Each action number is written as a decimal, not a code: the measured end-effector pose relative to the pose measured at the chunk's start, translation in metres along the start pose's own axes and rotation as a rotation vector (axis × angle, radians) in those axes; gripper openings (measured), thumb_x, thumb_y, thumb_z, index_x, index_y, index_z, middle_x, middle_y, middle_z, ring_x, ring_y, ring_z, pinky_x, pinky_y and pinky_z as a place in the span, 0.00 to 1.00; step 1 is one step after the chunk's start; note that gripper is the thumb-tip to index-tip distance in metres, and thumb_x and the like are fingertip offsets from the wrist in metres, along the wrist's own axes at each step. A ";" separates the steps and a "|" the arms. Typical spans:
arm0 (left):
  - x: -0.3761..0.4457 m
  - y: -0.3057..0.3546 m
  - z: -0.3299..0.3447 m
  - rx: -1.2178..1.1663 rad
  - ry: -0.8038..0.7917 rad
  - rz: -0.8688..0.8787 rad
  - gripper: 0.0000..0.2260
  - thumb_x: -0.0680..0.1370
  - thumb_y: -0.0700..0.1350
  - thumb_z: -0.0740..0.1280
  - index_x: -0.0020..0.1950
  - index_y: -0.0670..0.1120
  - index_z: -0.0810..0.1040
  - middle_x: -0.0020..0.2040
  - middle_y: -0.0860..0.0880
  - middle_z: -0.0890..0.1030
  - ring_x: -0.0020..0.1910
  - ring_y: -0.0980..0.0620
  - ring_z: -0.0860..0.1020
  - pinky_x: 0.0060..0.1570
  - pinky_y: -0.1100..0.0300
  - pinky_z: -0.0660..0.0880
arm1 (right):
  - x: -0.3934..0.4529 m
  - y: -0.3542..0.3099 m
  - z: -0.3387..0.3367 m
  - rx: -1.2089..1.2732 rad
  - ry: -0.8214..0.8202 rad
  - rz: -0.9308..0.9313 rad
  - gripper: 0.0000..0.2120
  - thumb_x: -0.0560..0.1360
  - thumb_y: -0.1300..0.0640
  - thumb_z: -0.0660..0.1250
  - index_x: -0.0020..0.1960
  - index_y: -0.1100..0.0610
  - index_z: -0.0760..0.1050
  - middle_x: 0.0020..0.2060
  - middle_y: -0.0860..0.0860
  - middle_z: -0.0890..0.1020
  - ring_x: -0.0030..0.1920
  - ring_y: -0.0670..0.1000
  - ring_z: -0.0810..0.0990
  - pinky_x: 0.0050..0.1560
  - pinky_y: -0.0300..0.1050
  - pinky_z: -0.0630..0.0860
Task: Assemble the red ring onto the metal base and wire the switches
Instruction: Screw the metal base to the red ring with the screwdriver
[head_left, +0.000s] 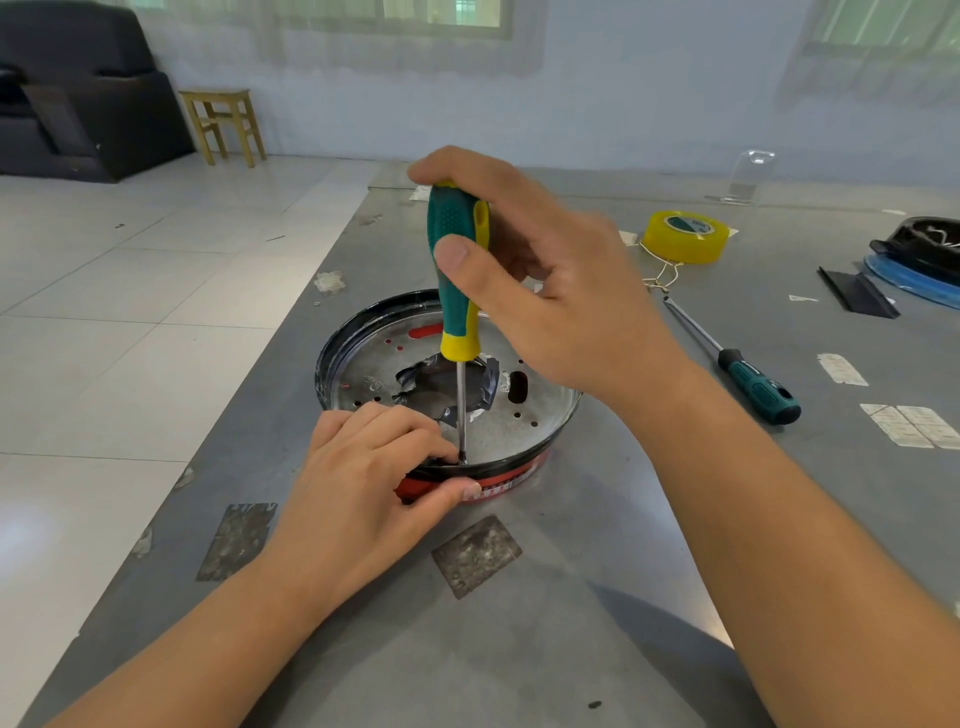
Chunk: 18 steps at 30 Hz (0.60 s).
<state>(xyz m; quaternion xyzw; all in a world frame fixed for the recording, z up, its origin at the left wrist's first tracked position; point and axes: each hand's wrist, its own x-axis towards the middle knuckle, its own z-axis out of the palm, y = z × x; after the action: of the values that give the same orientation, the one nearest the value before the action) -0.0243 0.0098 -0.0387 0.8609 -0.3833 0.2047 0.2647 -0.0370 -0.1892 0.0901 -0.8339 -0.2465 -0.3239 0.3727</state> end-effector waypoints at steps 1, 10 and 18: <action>0.000 0.000 0.000 0.002 0.003 0.001 0.18 0.77 0.67 0.65 0.50 0.56 0.86 0.52 0.60 0.83 0.53 0.57 0.79 0.54 0.60 0.64 | 0.000 -0.002 -0.002 0.005 -0.020 -0.004 0.16 0.84 0.56 0.61 0.71 0.52 0.73 0.41 0.49 0.78 0.38 0.53 0.79 0.42 0.50 0.80; 0.000 0.000 0.001 0.003 0.016 -0.004 0.17 0.77 0.66 0.66 0.49 0.56 0.86 0.51 0.60 0.83 0.53 0.57 0.80 0.55 0.61 0.64 | 0.009 -0.014 -0.024 0.140 -0.171 0.154 0.17 0.80 0.60 0.66 0.67 0.48 0.77 0.53 0.47 0.82 0.47 0.49 0.87 0.50 0.43 0.83; -0.001 0.002 0.001 -0.001 0.042 0.000 0.17 0.77 0.65 0.66 0.48 0.55 0.86 0.51 0.60 0.84 0.52 0.56 0.81 0.55 0.59 0.66 | 0.011 -0.023 -0.020 -0.128 -0.140 0.111 0.09 0.77 0.51 0.71 0.55 0.51 0.73 0.37 0.44 0.75 0.35 0.44 0.75 0.36 0.34 0.74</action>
<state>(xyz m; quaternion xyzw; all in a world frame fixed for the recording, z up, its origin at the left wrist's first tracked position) -0.0259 0.0084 -0.0397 0.8563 -0.3778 0.2227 0.2729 -0.0520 -0.1892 0.1196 -0.8889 -0.2043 -0.2588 0.3179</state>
